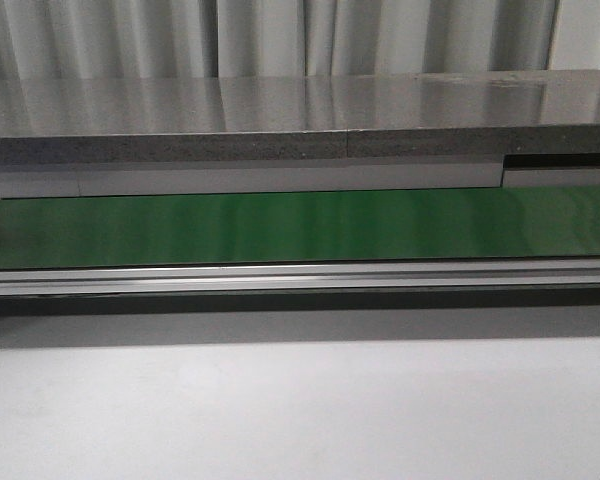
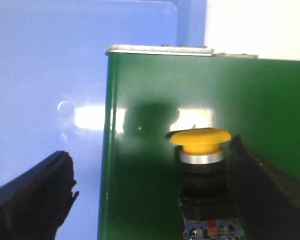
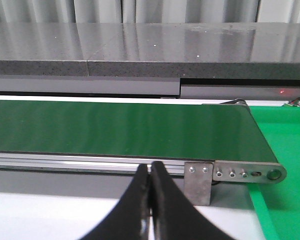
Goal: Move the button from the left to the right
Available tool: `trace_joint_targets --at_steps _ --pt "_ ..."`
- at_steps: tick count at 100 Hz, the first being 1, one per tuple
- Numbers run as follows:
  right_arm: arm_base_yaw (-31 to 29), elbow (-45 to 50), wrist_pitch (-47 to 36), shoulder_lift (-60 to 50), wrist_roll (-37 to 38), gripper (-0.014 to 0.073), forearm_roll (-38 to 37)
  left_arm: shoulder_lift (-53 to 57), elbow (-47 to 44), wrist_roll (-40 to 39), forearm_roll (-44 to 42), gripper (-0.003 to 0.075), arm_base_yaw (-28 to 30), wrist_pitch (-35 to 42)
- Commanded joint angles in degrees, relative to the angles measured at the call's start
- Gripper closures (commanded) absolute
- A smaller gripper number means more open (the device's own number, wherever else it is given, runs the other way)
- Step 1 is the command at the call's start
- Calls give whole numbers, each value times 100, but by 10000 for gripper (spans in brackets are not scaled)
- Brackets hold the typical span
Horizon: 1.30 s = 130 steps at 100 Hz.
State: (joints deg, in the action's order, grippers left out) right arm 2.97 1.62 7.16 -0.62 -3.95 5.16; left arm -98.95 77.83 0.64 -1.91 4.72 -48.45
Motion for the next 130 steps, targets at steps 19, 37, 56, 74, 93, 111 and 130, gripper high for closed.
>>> trace_joint_targets --at_steps 19,37,56,74,93,111,130 --pt "-44 -90 -492 -115 -24 661 -42 1068 -133 163 132 124 -437 674" --pt "-44 -90 -492 -115 -24 661 -42 1788 -755 163 191 124 -513 1279" --pt "-44 -90 -492 -115 -24 661 -42 2813 -1675 163 319 124 -513 2267" --pt "-44 -90 -492 -115 -24 661 -42 3818 -2627 163 407 124 -513 2997" --pt "-44 -90 -492 -115 -24 661 -42 4816 -3507 163 416 124 -513 3672" --pt "-44 -90 -492 -115 -24 661 -42 5722 -4334 163 432 124 -513 4223" --pt "-44 -90 -492 -115 -24 661 -42 6617 -5004 163 432 124 -513 4515"
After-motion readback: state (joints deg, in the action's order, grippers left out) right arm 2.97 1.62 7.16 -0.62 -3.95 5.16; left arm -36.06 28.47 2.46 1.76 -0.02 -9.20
